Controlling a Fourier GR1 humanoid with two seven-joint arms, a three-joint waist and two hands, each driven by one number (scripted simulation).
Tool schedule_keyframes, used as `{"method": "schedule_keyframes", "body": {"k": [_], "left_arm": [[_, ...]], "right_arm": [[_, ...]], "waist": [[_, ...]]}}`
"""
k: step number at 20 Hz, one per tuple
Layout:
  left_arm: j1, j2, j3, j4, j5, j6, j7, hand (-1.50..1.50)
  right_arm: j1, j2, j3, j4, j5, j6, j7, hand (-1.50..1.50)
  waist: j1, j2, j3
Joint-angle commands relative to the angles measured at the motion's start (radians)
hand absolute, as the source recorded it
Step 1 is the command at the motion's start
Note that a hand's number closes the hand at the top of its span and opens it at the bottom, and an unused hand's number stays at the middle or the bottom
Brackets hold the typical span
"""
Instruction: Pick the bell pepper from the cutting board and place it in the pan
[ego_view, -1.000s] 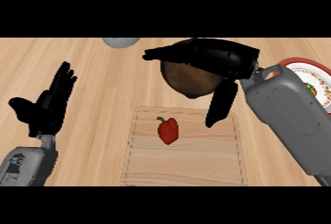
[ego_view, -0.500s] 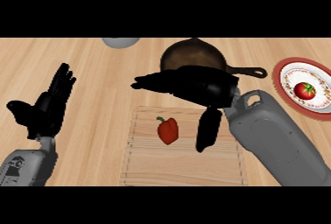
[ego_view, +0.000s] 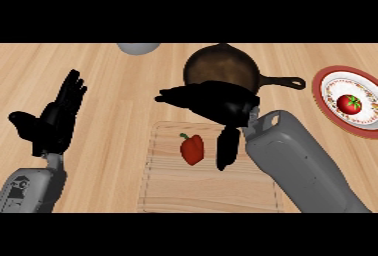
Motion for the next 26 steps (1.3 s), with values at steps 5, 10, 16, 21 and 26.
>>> {"method": "schedule_keyframes", "body": {"k": [5, 10, 16, 21, 26], "left_arm": [[-0.025, -0.028, 0.004, 0.002, -0.041, -0.003, 0.02, 0.0], [0.022, -0.008, 0.05, -0.028, -0.003, -0.048, -0.002, 0.0], [-0.013, -0.052, 0.032, -0.004, -0.057, -0.012, 0.024, 0.0], [0.044, -0.046, 0.042, -0.045, -0.047, -0.034, 0.008, 0.0], [-0.01, -0.041, 0.064, -0.006, -0.044, -0.052, 0.024, 0.0]], "right_arm": [[-0.014, 0.044, -0.019, 0.144, 0.091, 0.049, -0.109, -1.5], [0.0, 0.056, 0.056, 0.193, 0.195, 0.027, -0.194, -1.5], [0.029, 0.07, 0.063, 0.206, 0.297, 0.004, -0.235, -1.5], [-0.012, 0.062, 0.103, 0.212, 0.38, 0.04, -0.184, -1.5], [0.029, 0.11, 0.16, 0.25, 0.483, 0.005, -0.171, -1.5]], "waist": [[0.001, 0.001, 0.0], [0.004, 0.001, 0.0], [-0.001, 0.0, 0.0], [0.001, -0.001, 0.0], [-0.001, 0.001, 0.0]]}}
